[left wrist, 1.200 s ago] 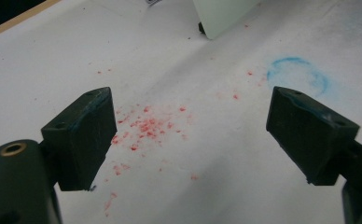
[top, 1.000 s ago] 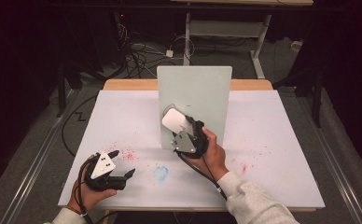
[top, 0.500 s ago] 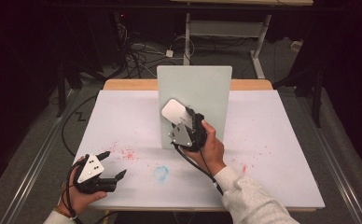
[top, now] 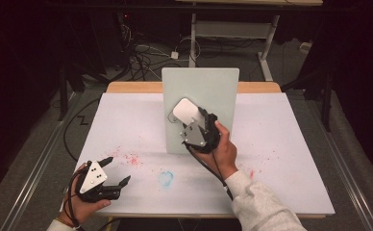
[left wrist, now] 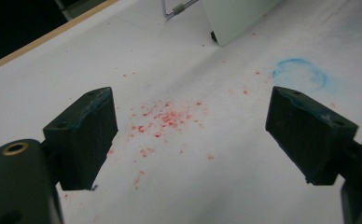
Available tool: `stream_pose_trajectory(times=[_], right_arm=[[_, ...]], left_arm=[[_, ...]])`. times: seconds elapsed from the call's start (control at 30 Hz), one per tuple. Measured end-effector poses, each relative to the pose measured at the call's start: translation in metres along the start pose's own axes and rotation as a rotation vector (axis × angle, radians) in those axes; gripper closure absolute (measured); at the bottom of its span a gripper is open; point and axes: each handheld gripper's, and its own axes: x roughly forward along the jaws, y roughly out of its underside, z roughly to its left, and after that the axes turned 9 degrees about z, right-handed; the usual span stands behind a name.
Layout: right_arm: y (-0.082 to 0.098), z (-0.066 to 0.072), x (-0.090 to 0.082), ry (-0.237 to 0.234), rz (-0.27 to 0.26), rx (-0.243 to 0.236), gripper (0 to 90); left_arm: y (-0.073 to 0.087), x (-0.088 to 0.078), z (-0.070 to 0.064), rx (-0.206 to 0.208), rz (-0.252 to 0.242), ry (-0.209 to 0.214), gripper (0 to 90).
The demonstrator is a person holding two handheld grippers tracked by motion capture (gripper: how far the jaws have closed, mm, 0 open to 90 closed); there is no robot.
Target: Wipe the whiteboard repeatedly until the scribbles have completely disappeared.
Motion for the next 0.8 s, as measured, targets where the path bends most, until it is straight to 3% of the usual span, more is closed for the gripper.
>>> stream_pose_trajectory(times=[0.07,0.13,0.2,0.27,0.43,0.53,0.63,0.8], right_arm=[[0.000,-0.010,-0.001,0.022,-0.002,0.030,31.1],[0.001,-0.013,-0.001,0.013,-0.008,0.053,31.1],[0.001,-0.008,-0.001,0.022,-0.003,0.050,31.1],[0.002,-0.001,0.000,-0.013,-0.011,0.049,31.1],[0.006,0.031,0.002,-0.078,0.007,-0.057,31.1],[0.005,0.044,0.003,-0.072,0.010,-0.107,31.1],[0.001,0.036,0.003,-0.086,0.001,-0.084,31.1],[-0.009,0.016,0.003,-0.040,-0.012,-0.032,31.1]], left_arm=[[-0.001,0.001,0.000,0.016,-0.004,-0.006,16.3],[-0.001,0.002,-0.001,0.020,0.002,-0.006,16.4],[-0.001,0.003,-0.002,0.025,0.008,-0.006,16.4],[-0.001,0.004,-0.003,0.027,0.012,-0.006,16.4],[-0.001,0.006,-0.004,0.030,0.019,-0.003,16.5],[0.000,0.006,-0.004,0.029,0.022,0.000,16.5],[0.000,0.007,-0.004,0.034,0.027,0.004,16.5],[0.000,0.008,-0.004,0.031,0.029,0.004,16.5]])
